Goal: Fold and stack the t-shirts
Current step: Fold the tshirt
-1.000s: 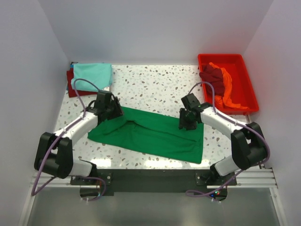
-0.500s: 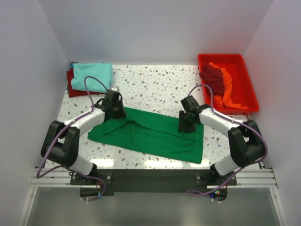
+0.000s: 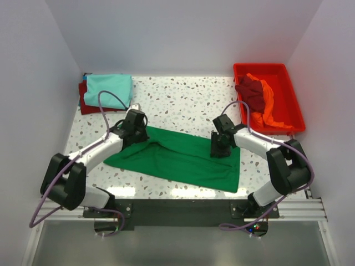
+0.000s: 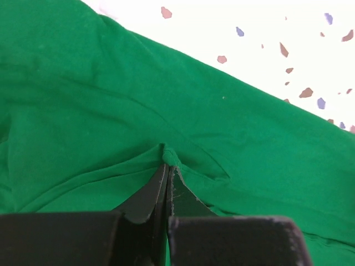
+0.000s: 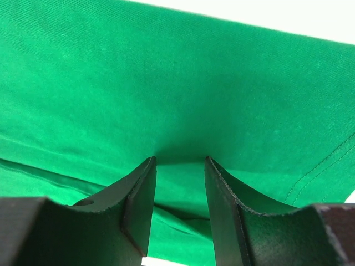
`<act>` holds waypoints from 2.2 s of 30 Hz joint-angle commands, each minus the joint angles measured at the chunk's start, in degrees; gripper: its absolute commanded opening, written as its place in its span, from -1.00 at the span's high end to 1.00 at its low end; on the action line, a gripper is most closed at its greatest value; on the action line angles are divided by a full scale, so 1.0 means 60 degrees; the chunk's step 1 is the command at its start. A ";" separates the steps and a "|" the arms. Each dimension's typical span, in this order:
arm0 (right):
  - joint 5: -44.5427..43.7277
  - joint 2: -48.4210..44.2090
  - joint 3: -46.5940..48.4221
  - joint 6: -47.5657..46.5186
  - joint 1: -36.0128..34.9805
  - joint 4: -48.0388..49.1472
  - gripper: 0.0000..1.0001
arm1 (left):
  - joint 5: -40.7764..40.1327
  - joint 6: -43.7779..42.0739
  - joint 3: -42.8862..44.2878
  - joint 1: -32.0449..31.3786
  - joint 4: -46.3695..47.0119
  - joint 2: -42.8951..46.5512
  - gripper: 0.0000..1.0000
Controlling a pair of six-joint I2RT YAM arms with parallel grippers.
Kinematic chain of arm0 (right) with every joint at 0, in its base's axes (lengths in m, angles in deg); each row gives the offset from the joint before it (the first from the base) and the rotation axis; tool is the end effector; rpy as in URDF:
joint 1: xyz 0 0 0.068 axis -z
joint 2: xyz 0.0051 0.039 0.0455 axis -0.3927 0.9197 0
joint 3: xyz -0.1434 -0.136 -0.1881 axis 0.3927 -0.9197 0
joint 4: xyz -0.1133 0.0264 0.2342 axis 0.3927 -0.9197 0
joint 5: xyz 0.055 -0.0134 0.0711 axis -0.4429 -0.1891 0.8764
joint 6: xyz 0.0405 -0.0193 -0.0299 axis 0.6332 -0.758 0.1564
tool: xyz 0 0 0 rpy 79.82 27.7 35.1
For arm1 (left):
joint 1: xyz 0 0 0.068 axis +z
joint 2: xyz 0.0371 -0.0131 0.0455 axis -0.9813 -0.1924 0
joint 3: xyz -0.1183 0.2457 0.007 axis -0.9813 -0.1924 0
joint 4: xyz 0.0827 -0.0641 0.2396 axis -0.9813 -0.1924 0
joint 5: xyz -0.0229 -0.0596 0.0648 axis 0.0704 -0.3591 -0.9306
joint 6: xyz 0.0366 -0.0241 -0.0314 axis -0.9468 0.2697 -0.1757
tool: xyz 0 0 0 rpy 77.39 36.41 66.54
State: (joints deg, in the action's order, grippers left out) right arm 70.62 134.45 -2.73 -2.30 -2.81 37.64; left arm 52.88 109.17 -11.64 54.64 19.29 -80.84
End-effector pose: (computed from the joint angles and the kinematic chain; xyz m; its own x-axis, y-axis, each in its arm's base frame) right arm 0.2516 0.1220 0.1661 -0.9503 0.1298 -0.2829 0.0836 0.9820 0.1696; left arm 0.2653 -0.1139 0.2003 -0.7658 -0.3111 -0.5628 -0.1751 0.9430 -0.2830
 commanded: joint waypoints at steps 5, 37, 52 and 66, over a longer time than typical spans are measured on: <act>0.0042 0.0325 -0.0203 0.0089 -0.0028 0.0365 0.13 | -0.0984 0.1195 -0.0980 -0.0451 -0.0430 0.1493 1.00; 0.0056 0.0678 -0.0027 -0.0029 -0.0028 0.0293 0.14 | -0.1933 0.2296 -0.1527 -0.1889 -0.2129 0.4440 -0.40; -0.0763 -0.0041 0.0383 0.0074 -0.0014 -0.0601 0.11 | 0.0684 0.0814 -0.2884 0.1306 0.0137 0.2914 -0.30; -0.2038 0.0355 0.0470 -0.0116 0.0162 -0.1245 0.08 | 0.0862 0.2499 -0.4730 0.1379 -0.1118 0.4377 -0.25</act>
State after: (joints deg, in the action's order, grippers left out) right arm 62.92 136.04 -1.74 -2.50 -2.59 32.86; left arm 57.28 120.93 -37.02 62.72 18.65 -56.90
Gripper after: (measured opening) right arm 0.454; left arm 0.624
